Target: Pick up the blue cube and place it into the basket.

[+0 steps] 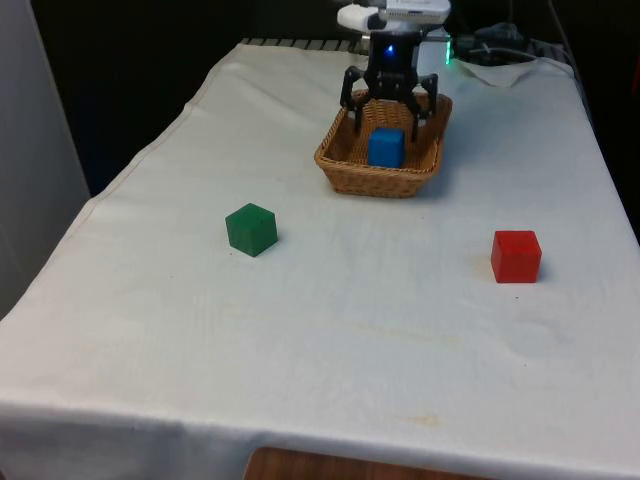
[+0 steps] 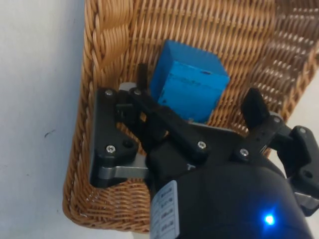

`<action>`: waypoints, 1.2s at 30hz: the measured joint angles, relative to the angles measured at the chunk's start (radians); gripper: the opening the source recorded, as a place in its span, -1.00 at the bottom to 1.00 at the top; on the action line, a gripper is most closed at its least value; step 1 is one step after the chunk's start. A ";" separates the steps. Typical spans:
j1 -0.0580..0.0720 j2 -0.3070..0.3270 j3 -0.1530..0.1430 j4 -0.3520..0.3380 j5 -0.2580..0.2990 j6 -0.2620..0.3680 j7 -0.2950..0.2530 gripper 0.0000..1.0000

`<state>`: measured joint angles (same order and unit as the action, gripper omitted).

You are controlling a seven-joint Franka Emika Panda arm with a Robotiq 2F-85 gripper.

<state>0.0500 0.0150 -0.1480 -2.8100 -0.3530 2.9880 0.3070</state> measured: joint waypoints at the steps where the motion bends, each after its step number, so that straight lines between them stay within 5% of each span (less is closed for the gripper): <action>1: -0.001 -0.011 0.000 0.000 0.000 -0.006 0.000 1.00; 11: -0.001 -0.101 0.000 0.019 0.000 -0.079 0.000 1.00; 25: 0.001 -0.098 0.013 0.125 0.036 -0.144 -0.016 1.00; 36: 0.002 -0.069 0.032 0.229 0.119 -0.198 -0.070 1.00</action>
<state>0.0520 -0.0540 -0.1160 -2.5810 -0.2340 2.7900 0.2370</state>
